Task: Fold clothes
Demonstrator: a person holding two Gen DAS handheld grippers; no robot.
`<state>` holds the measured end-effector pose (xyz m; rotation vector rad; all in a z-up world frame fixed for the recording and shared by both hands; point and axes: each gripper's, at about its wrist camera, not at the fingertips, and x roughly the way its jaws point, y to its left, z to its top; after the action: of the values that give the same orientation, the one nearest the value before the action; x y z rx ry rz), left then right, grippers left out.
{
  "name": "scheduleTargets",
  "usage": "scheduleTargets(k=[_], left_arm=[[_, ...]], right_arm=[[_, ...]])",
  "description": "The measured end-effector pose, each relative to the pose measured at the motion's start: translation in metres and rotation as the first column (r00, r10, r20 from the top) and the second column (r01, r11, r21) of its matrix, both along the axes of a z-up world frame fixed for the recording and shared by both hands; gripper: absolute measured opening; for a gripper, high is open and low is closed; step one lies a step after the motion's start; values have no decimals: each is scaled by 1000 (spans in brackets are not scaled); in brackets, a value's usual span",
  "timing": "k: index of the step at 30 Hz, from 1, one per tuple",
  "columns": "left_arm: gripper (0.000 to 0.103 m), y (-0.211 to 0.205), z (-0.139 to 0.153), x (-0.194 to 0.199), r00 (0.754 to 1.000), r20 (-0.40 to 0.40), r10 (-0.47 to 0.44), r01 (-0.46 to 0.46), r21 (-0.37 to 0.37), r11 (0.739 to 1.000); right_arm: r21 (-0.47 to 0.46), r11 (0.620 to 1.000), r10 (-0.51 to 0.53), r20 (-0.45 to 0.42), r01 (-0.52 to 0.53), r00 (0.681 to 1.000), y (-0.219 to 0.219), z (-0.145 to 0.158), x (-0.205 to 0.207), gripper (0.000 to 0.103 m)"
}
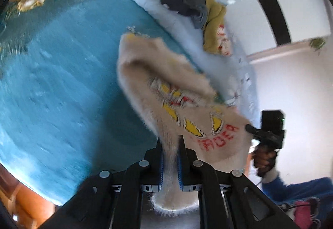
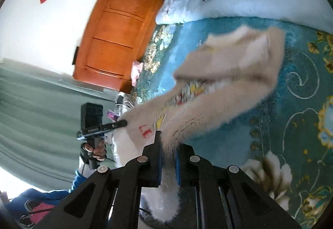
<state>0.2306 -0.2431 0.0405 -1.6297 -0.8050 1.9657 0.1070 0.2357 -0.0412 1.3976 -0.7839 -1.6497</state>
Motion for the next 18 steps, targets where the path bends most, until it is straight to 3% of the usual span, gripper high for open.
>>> scheduleTargets(k=[6, 11, 18], left_arm=[[11, 8, -31, -50, 988, 68, 139, -144, 65, 987], [11, 7, -61, -124, 945, 118, 305, -322, 164, 933], [14, 37, -105, -178, 903, 170, 395, -409, 54, 911]], right_arm=[[-9, 996, -90, 105, 92, 990, 16, -33, -51, 10], [-48, 965, -241, 236, 259, 941, 38, -70, -95, 11], [36, 908, -407, 320, 418, 856, 45, -113, -118, 16]])
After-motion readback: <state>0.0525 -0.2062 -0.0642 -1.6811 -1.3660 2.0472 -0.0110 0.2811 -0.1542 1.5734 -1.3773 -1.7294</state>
